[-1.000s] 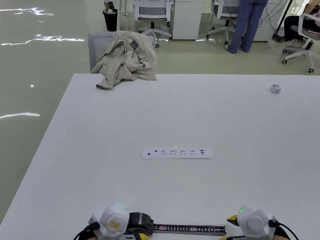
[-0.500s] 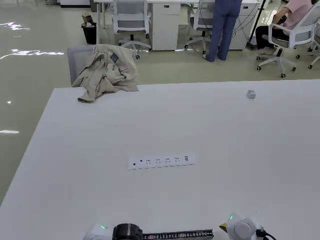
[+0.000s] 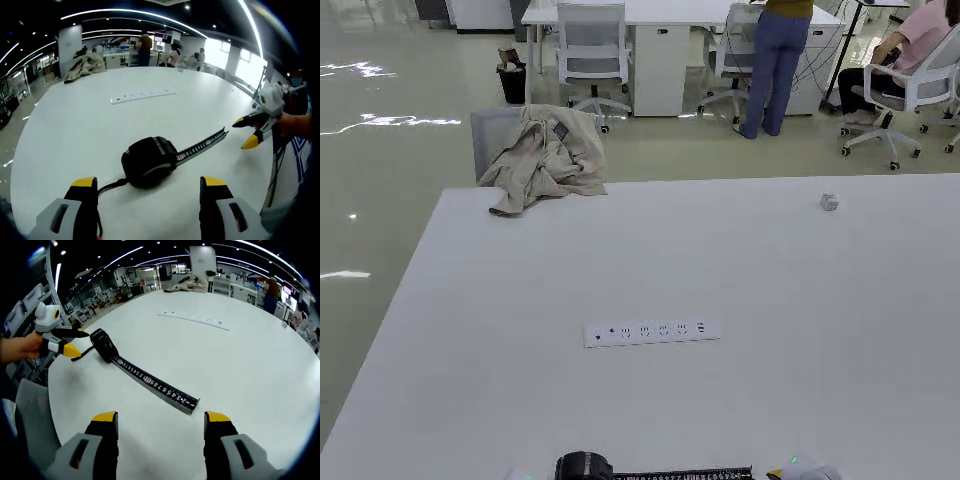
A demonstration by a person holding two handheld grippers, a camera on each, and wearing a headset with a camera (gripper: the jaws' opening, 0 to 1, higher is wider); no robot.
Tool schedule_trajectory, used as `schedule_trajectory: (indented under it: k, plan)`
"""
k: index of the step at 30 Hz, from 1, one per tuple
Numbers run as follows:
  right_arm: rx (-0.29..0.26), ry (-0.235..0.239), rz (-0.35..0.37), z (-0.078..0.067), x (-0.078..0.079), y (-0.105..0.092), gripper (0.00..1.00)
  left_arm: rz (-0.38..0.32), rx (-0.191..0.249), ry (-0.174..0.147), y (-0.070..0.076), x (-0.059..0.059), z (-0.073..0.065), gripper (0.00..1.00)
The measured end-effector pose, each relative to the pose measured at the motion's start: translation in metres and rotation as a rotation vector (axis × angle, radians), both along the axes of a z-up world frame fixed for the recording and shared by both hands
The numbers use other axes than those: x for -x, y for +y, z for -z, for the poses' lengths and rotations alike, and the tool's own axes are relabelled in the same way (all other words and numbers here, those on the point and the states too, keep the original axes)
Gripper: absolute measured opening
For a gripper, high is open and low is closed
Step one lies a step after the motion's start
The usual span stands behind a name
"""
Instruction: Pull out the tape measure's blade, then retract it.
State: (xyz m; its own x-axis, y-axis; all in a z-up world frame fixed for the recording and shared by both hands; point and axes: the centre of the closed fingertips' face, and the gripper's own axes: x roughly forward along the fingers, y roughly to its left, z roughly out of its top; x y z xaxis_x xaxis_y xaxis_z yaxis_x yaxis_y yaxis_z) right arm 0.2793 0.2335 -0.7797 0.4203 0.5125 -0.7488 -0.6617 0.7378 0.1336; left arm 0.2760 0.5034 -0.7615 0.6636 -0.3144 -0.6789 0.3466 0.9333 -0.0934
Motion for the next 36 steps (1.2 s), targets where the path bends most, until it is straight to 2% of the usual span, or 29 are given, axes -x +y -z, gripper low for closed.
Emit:
schedule_trajectory:
  k: [6, 14, 27, 28, 31, 36]
  plan:
    - [-0.008, -0.012, 0.023, -0.006, 0.003, 0.002, 0.74, -0.066, 0.017, -0.014, 0.005, 0.004, -0.006, 0.85]
    - [-0.01, -0.009, 0.057, -0.013, 0.013, 0.0, 0.78, -0.126, 0.051, -0.025, 0.006, 0.011, -0.014, 0.87]
    - [-0.029, 0.0, 0.11, -0.023, 0.034, 0.003, 0.83, -0.187, 0.075, -0.033, 0.01, 0.031, -0.023, 0.88]
    - [-0.028, 0.0, 0.109, -0.023, 0.036, 0.004, 0.84, -0.195, 0.087, -0.034, 0.01, 0.032, -0.025, 0.88]
    - [-0.008, -0.005, 0.111, -0.024, 0.04, 0.004, 0.87, -0.193, 0.084, -0.037, 0.009, 0.036, -0.027, 0.88]
    - [-0.03, -0.009, 0.134, -0.031, 0.046, 0.005, 0.88, -0.205, 0.092, -0.039, 0.008, 0.044, -0.032, 0.88]
